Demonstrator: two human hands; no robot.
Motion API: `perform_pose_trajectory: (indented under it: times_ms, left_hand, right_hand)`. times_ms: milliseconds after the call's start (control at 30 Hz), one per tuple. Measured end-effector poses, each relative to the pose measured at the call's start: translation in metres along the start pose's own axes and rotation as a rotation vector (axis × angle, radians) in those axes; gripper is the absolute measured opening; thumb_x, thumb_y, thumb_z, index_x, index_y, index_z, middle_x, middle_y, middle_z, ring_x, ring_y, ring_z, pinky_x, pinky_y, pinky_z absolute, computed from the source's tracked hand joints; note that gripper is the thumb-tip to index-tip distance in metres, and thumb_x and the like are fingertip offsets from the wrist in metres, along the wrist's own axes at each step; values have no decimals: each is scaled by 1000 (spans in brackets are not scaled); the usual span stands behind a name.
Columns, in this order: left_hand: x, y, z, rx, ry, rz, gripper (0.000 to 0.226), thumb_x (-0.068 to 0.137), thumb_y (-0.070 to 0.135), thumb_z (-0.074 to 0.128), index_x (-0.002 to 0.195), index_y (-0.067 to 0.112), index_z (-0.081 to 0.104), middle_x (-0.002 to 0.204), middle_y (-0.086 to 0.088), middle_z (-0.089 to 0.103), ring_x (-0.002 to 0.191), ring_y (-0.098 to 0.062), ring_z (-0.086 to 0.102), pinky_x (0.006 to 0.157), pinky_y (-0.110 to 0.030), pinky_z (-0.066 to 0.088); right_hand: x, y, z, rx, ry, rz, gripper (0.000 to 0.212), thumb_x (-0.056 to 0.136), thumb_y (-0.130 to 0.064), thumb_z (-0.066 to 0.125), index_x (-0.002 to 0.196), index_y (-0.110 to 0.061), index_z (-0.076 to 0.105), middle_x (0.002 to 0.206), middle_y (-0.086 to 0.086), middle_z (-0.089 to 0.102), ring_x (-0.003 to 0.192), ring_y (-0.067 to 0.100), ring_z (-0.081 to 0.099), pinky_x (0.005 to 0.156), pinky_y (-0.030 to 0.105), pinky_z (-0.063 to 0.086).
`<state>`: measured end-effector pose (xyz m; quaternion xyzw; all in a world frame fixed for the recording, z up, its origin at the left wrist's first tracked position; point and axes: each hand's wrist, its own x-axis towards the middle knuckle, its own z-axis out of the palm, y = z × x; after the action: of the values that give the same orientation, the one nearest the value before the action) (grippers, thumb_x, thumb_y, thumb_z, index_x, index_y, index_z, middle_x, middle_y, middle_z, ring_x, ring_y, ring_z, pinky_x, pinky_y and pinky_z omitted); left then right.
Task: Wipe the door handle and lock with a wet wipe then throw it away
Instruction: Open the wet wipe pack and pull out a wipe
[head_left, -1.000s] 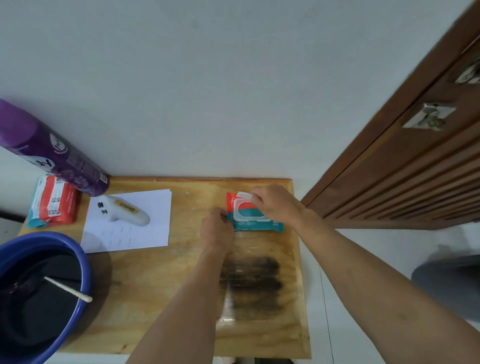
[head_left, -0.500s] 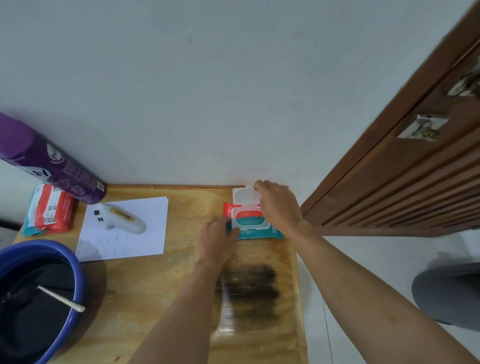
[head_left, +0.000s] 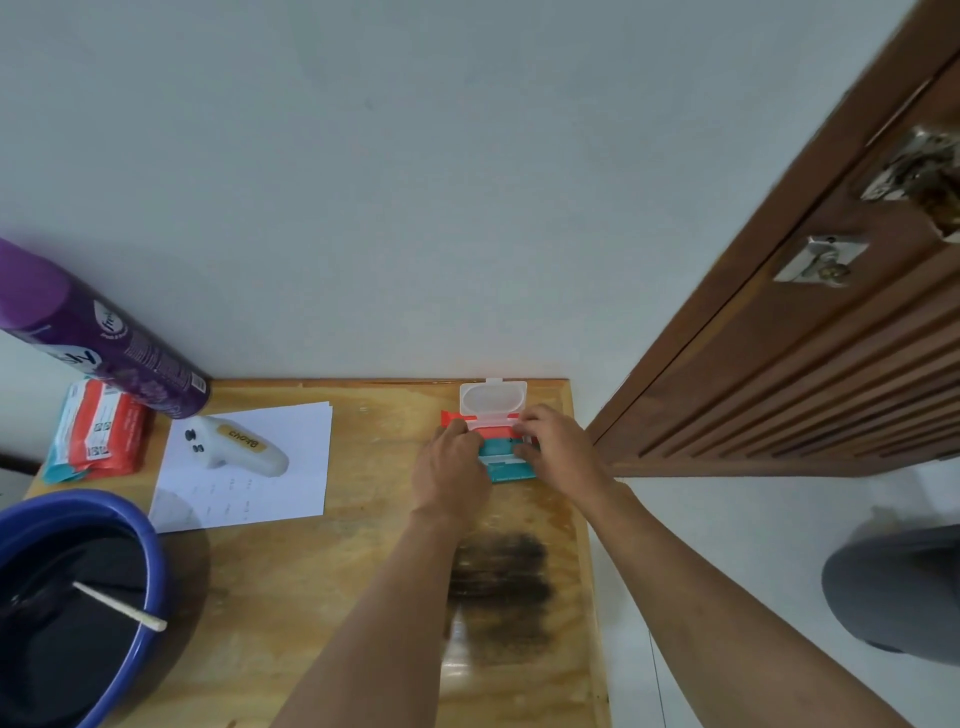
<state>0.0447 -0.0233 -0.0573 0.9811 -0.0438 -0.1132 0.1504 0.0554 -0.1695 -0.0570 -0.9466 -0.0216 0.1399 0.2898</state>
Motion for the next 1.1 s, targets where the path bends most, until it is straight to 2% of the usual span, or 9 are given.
perform_pose_trajectory:
  times_ms: [100,267,467,600,700,800,933,1033,1100]
  left_hand:
    - [6,10,-1,111,15,-10,25,96,32,53,112,18,66,121,0,64,111,-18,58,97,-33,48]
    - [20,29,-6,323,23,-3,23,97,35,53,99,17,67,100,-2,69,97,-20,63,87,-33,46]
    - [35,40,-10,342,6,-88,20,95,37,54,90,18,59,91,-2,67,84,-19,64,74,-31,41]
    - [40,45,-9,343,-32,-138,20,92,38,59,89,18,57,83,-2,59,74,-18,56,68,-30,42]
    - [43,47,-7,317,-56,-173,19,91,35,62,96,16,63,83,-1,62,79,-20,65,67,-29,48]
    - [43,43,-9,295,-36,-117,15,94,27,62,101,15,66,93,-3,68,84,-20,69,70,-28,54]
    - [36,28,-14,171,-23,-97,21,95,33,59,95,14,69,89,-1,71,77,-16,68,65,-23,52]
    - [24,8,-12,-169,17,-256,25,91,33,60,81,14,72,76,0,70,68,-14,65,54,-27,51]
    - [15,-4,-7,-394,61,-398,25,91,33,59,78,15,72,74,-1,70,71,-13,64,56,-34,53]
  right_hand:
    - [0,5,1,71,12,40,37,87,-16,71,123,-15,65,131,1,59,117,18,58,96,21,47]
    - [-4,10,6,120,62,51,31,87,-16,70,118,-15,69,129,-1,62,112,19,61,100,23,45]
    - [-2,14,3,124,56,54,30,86,-19,72,116,-16,70,123,-4,64,108,15,60,90,10,37]
    - [-2,15,0,132,44,58,32,85,-20,73,117,-16,70,123,-4,64,106,11,58,81,1,29]
    - [-3,14,-1,120,28,54,34,87,-20,71,120,-15,68,126,-3,63,110,14,58,90,9,32]
    - [-5,11,-2,105,20,54,34,88,-20,70,122,-15,67,128,-3,61,112,16,58,91,12,34]
    - [-5,10,-1,120,14,61,37,88,-19,70,125,-16,65,131,-2,60,116,17,58,90,13,42]
    - [-5,9,-2,116,6,74,42,88,-19,70,129,-17,61,134,-2,57,121,19,56,94,21,49]
    - [-5,8,-2,116,-1,76,43,89,-21,69,131,-17,60,135,-1,57,122,19,55,96,24,49]
